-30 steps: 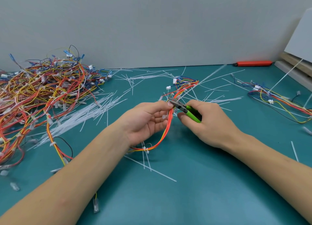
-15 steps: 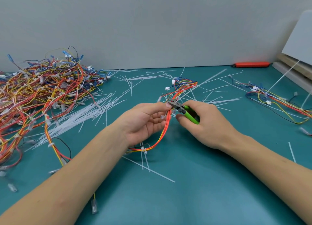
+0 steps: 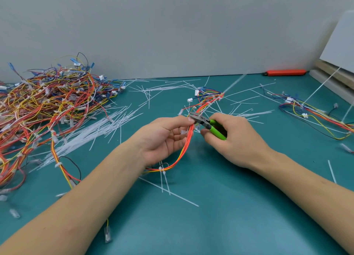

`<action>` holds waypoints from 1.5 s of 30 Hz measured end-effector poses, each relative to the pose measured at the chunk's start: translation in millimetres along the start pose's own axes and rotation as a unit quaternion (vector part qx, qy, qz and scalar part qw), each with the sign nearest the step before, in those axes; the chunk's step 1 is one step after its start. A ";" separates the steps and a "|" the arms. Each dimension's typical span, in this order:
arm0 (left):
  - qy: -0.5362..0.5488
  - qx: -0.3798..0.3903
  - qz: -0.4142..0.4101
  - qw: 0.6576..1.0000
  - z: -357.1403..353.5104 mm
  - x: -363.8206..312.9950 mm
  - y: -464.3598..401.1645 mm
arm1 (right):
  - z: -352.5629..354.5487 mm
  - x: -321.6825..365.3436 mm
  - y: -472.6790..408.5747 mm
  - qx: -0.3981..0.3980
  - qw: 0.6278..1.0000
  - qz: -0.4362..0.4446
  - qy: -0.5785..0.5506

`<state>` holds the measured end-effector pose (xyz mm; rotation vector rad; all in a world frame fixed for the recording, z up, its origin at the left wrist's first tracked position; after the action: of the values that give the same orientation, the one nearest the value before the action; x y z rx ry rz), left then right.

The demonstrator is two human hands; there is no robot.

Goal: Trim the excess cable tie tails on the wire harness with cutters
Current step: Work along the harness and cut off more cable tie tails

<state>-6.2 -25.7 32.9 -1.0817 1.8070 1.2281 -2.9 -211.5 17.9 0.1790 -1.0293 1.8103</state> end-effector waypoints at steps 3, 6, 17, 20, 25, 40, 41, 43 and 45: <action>-0.002 0.001 -0.005 1.000 0.4 -0.2 -0.7 | 1.2 0.7 -1.5 -0.008 1.000 0.009 0.010; -0.008 0.003 -0.004 1.000 0.9 0.4 -1.2 | 1.0 0.3 -0.9 -0.005 1.000 0.011 0.014; -0.021 0.000 -0.007 1.000 0.7 0.9 -0.6 | 1.3 -2.4 1.0 -0.006 1.000 -0.004 0.007; -0.010 0.001 -0.002 1.000 0.6 0.8 -0.7 | 0.5 -2.6 0.7 -0.008 1.000 -0.007 0.006; 0.025 0.011 0.019 0.999 -0.8 2.4 -0.8 | 0.5 -4.4 0.0 -0.006 1.000 -0.014 -0.002; -0.021 0.026 -0.018 0.999 -0.2 4.6 -3.5 | 0.3 -7.9 -1.1 -0.003 1.000 -0.017 -0.003; -0.024 0.030 -0.019 0.999 -0.2 4.4 -3.4 | 0.5 -7.8 -1.2 -0.004 1.000 -0.015 -0.002; -0.025 0.040 -0.017 0.999 -0.6 3.8 -2.9 | 1.3 -6.6 -1.7 -0.007 1.000 -0.010 -0.002; -0.019 0.046 -0.010 0.999 -0.6 3.7 -2.5 | 1.9 -5.3 -1.8 -0.007 1.000 -0.002 -0.004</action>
<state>-5.5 -27.6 28.9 -1.0162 1.8008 1.1359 0.5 -216.2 17.3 0.1793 -1.0461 1.7988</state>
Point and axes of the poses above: each hand's wrist, its own y-axis away from the middle knuckle, its own z-axis out of the back of the hand, x = y × z, the point moved 4 cm from there along -y, towards the middle knuckle, and after that the axes turned 11 degrees about -x, right-handed, at the moved point
